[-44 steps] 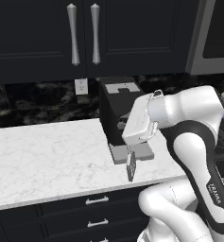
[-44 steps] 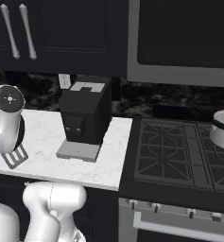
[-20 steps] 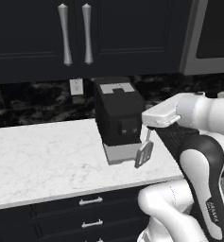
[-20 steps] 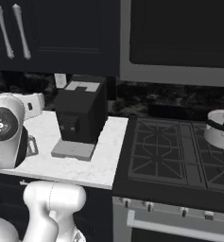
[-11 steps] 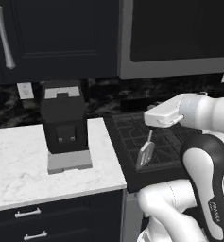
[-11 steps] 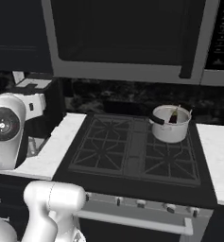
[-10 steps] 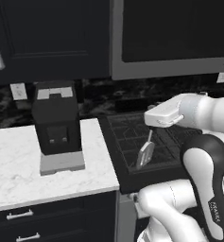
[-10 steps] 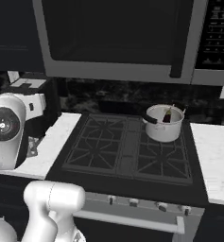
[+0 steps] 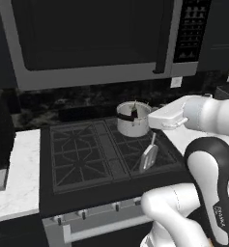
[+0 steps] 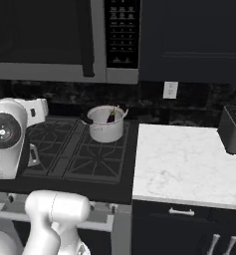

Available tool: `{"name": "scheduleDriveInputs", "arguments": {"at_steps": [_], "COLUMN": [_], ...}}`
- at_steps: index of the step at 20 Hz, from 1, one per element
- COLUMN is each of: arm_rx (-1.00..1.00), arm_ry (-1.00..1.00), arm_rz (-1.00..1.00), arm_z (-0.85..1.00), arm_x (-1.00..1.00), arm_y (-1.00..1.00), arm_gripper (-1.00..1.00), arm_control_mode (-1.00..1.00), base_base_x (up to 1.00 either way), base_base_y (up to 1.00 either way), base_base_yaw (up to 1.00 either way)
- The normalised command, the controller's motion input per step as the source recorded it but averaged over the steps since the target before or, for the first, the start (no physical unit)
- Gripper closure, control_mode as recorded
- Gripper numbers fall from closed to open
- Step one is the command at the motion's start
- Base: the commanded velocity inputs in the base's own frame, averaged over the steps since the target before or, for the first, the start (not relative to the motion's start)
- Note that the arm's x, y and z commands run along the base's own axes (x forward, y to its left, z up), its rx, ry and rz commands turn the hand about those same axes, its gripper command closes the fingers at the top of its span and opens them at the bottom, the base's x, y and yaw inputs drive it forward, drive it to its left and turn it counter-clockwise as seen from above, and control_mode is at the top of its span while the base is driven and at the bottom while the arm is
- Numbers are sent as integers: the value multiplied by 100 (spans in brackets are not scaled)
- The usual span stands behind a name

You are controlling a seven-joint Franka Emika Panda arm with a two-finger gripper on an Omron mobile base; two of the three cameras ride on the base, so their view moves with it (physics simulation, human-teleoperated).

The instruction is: Put the bell pepper and eggplant in the pot. Retrieve the spatula and lightly stir the vegetables in the pot.

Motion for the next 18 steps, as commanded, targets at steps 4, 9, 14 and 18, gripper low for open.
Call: {"name": "scheduleDriveInputs", "arguments": {"at_steps": [4,9,14,18], "arm_rx": [0,0,0,6], "arm_ry": [0,0,0,0], "arm_rz": [0,0,0,0], "arm_z": [0,0,0,0], "arm_x": [0,0,0,15], "arm_y": [0,0,0,-31], "arm_gripper": [100,100,100,100], "arm_control_mode": [100,100,100,-100], "base_base_x": [32,61,89,33], "base_base_y": [-98,-59,-30,-17], "base_base_yaw": [-11,4,11,2]}}
